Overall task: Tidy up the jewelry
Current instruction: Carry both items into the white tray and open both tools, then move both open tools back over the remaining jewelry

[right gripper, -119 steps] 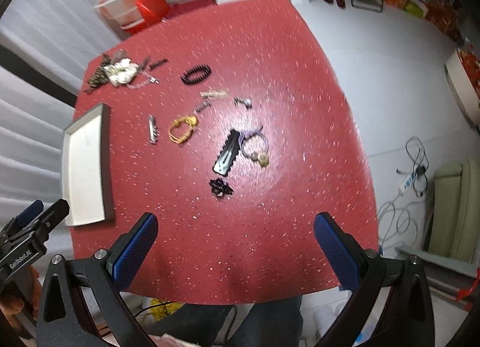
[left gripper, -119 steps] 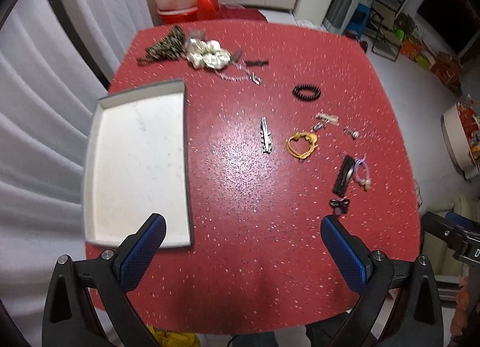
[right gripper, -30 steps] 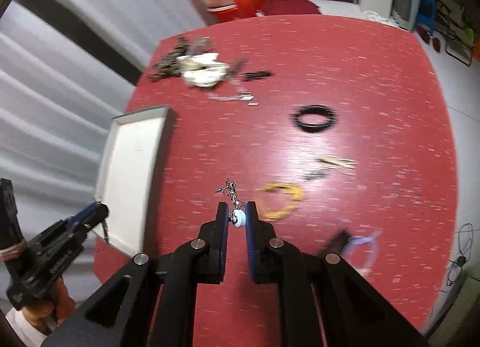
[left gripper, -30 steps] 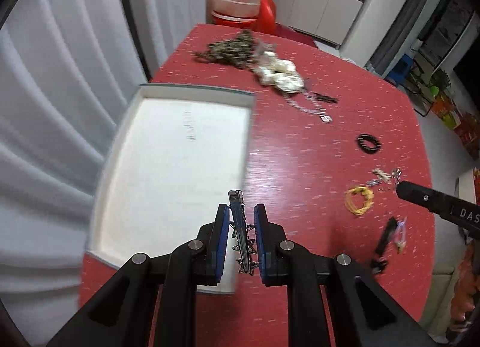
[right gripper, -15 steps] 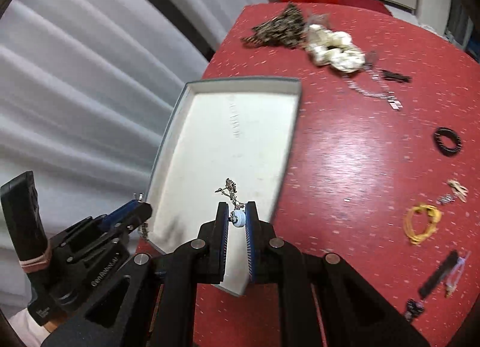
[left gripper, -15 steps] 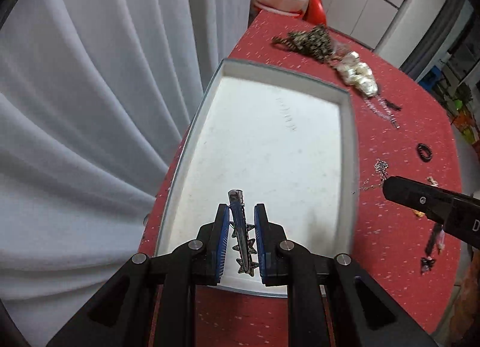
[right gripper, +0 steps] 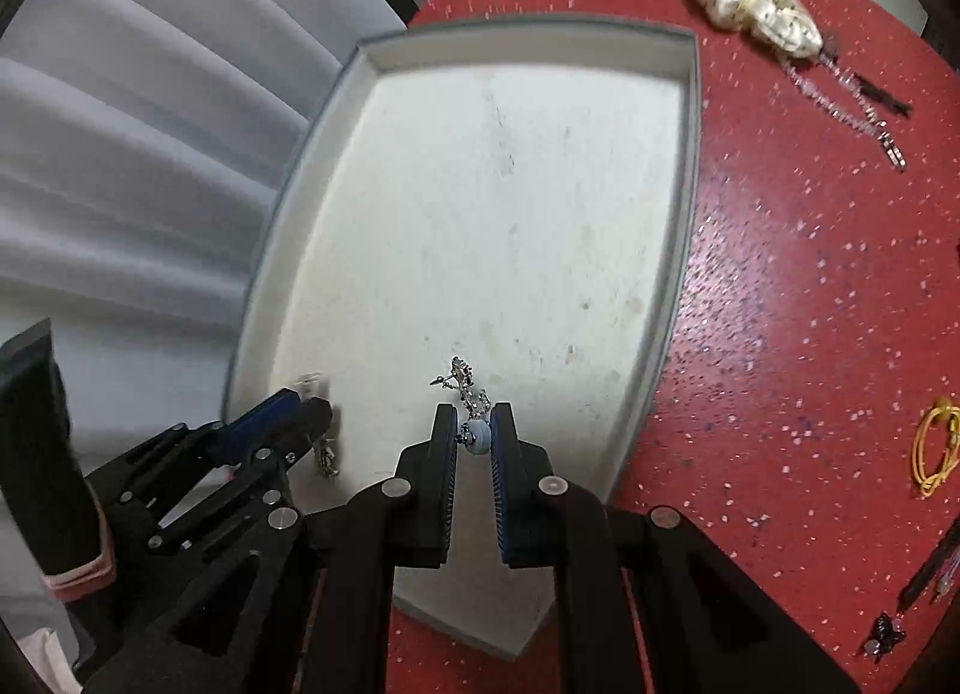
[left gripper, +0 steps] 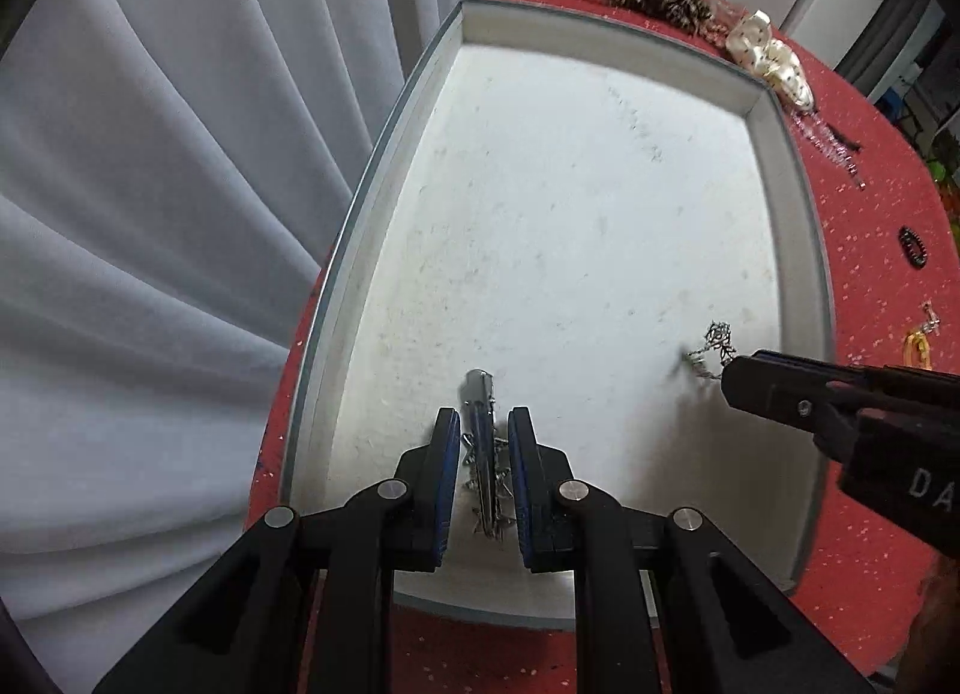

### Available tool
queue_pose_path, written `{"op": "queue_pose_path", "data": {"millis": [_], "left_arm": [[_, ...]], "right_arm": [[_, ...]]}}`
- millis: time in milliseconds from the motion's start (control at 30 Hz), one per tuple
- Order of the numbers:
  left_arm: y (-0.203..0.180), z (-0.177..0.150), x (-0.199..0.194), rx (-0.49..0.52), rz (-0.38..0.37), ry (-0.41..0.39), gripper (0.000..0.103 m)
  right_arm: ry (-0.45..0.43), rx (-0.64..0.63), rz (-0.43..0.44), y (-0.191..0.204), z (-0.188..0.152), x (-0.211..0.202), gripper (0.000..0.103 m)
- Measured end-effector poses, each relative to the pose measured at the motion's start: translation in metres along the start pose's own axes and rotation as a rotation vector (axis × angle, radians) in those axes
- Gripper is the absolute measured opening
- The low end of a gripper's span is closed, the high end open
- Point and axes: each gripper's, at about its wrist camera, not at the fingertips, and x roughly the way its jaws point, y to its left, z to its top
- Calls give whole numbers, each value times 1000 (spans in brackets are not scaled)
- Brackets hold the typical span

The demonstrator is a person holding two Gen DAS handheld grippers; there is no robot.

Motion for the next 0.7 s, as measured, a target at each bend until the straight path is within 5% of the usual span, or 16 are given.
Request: {"op": "queue_pose_path", "data": {"millis": [300, 333, 367, 400, 500, 600, 700], "left_arm": [[-7, -4, 2, 41, 27, -9, 22], [-5, -5, 0, 41, 44, -8, 31], [-5, -4, -1, 36, 57, -8, 65], [-6, -5, -4, 23, 72, -20, 82], [-5, -4, -14, -2, 62, -44, 82], [-9, -4, -16, 4, 74, -27, 82], [-12, -4, -21, 6, 81, -25, 84]], "right_arm": [[42, -21, -34, 1, -1, 17, 12], [50, -18, -28, 1, 0, 17, 13], [57, -10, -19, 0, 1, 17, 13], [57, -5, -11, 0, 2, 15, 13], [36, -2, 13, -2, 5, 2, 17], [-8, -1, 31, -4, 7, -20, 44], [-37, 12, 39, -9, 8, -39, 49]]}}
